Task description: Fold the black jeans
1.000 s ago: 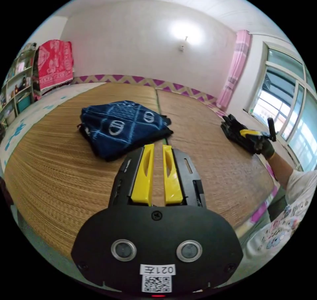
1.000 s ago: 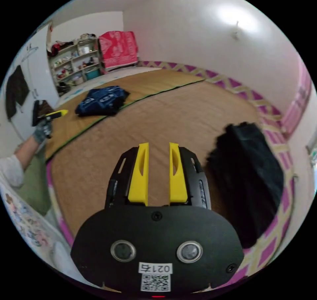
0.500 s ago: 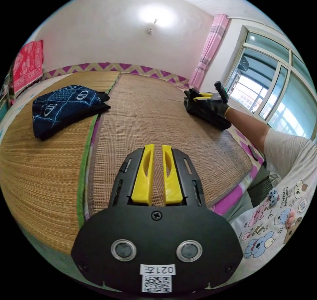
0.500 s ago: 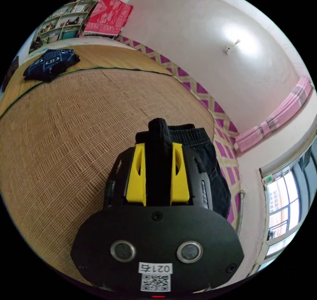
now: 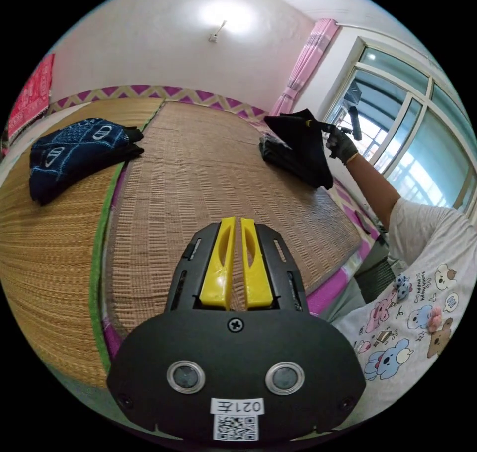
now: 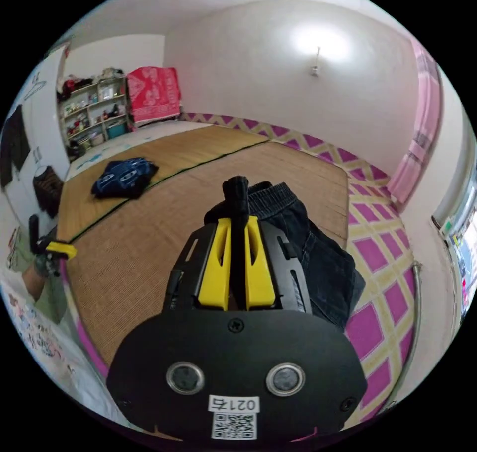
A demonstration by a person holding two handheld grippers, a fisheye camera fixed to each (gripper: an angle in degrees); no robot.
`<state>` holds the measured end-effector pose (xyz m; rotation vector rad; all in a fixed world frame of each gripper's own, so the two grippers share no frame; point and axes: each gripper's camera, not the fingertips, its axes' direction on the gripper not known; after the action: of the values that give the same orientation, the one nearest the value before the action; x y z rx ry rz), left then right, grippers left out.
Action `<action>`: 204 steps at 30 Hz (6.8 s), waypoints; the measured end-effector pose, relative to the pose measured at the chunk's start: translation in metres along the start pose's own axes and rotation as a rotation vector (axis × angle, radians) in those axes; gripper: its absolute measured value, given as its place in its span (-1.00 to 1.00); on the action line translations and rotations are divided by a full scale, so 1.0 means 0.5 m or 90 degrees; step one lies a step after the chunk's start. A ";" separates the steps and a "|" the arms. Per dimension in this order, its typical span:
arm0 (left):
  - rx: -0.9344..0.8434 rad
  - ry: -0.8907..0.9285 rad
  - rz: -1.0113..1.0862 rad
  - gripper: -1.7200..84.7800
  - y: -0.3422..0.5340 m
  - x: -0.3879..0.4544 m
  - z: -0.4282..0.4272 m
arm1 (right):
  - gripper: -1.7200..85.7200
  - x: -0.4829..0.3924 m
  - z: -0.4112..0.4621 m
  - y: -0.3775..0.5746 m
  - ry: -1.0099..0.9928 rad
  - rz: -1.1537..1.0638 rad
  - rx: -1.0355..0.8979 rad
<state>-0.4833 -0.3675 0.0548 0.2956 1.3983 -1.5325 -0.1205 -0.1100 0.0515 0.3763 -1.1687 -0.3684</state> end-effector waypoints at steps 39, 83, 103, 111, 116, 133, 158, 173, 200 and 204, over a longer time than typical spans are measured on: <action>-0.045 0.044 -0.040 -0.86 0.129 0.134 0.186 | -0.94 0.533 -0.583 0.707 -0.167 0.598 0.187; 0.116 -0.322 -0.293 -0.98 0.154 -0.487 -0.268 | -0.79 0.254 -0.374 0.500 0.108 0.225 -0.140; -0.120 -0.191 0.122 -0.76 -0.191 -0.390 -0.001 | -0.71 0.359 -0.173 0.200 -0.039 -0.084 -0.255; -0.259 -0.138 0.223 -0.70 -0.216 -0.411 0.104 | -0.85 0.344 -0.123 0.180 -0.132 -0.194 -0.280; -0.276 -0.156 0.257 -0.82 -0.215 -0.402 0.117 | -0.94 0.329 -0.152 0.196 -0.146 -0.196 -0.248; -0.072 -0.152 0.288 -0.98 -0.161 -0.276 -0.162 | -0.97 0.177 -0.511 0.281 -0.042 -0.206 -0.043; -0.156 -0.236 0.351 -0.72 -0.170 -0.258 -0.243 | -0.97 0.046 -0.700 0.408 -0.021 -0.227 -0.024; -0.016 -0.025 0.345 -0.98 -0.016 -0.236 -0.626 | -0.98 0.095 -0.807 0.506 -0.127 -0.160 0.037; -0.127 0.081 -0.047 -0.96 0.118 -0.520 -0.695 | -0.79 0.305 -0.585 0.520 -0.156 0.086 -0.062; 0.015 0.034 -0.103 -0.97 0.115 -0.549 -0.762 | -0.79 0.352 -0.500 0.450 -0.149 0.101 -0.055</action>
<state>-0.4705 0.1024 0.1057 0.2444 1.4775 -1.6839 0.1930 0.0293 0.2145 0.1662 -1.3971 -0.3285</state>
